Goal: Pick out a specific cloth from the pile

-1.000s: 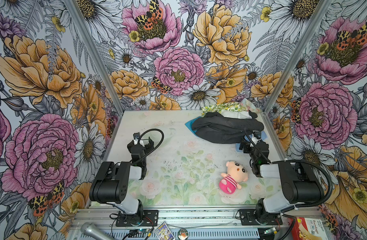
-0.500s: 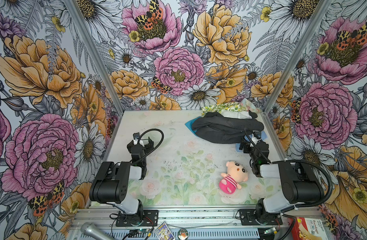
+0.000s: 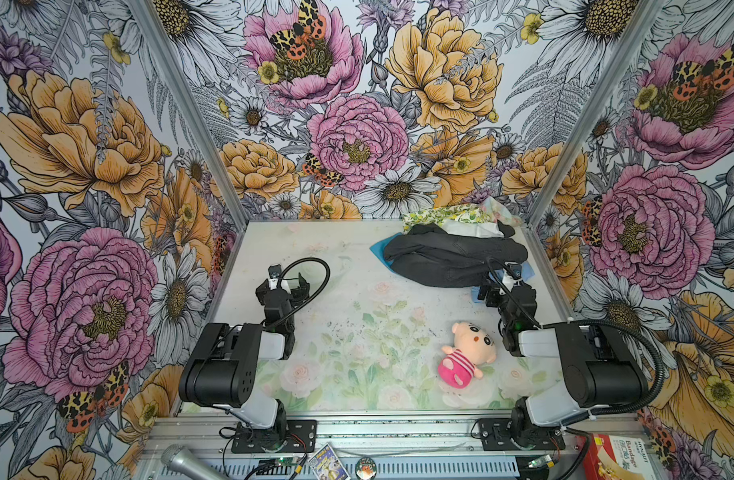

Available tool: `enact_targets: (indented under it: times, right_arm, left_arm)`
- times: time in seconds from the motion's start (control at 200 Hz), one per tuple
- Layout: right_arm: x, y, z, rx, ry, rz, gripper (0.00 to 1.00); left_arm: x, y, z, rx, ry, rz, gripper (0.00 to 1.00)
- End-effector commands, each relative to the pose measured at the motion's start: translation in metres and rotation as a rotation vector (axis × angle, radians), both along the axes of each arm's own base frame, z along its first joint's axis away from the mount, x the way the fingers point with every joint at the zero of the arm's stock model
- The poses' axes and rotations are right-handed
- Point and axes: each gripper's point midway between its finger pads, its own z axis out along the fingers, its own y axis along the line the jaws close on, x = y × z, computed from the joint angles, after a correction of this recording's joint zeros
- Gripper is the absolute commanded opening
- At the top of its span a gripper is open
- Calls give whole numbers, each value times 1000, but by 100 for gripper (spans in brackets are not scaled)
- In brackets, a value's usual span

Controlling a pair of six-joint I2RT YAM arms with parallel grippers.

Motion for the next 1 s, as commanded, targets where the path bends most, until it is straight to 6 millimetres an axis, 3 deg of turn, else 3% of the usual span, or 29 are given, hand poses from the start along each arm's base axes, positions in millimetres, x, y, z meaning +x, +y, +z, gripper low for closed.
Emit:
enact_targets:
  times: [0.0,0.335,0.51,0.76,0.996]
  right_arm:
    - [-3,-1,12,-24,-58,-22,100]
    - [-18,-7,25,-48,-120,-94,99]
    - [-29,-15,39,-57,-130,-163,100]
    - [-39,-16,85,-28,-169,-208,99]
    - [-38,5,121,23,-166,-153,99]
  left_arm:
    - [-3,0,7,23,-28,8,99]
    - [-4,-2,9,30,-34,8,99]
    - [-5,11,14,14,-25,95,99]
    - [-3,11,13,13,-23,95,99]
    - [-6,7,16,23,-37,89,99]
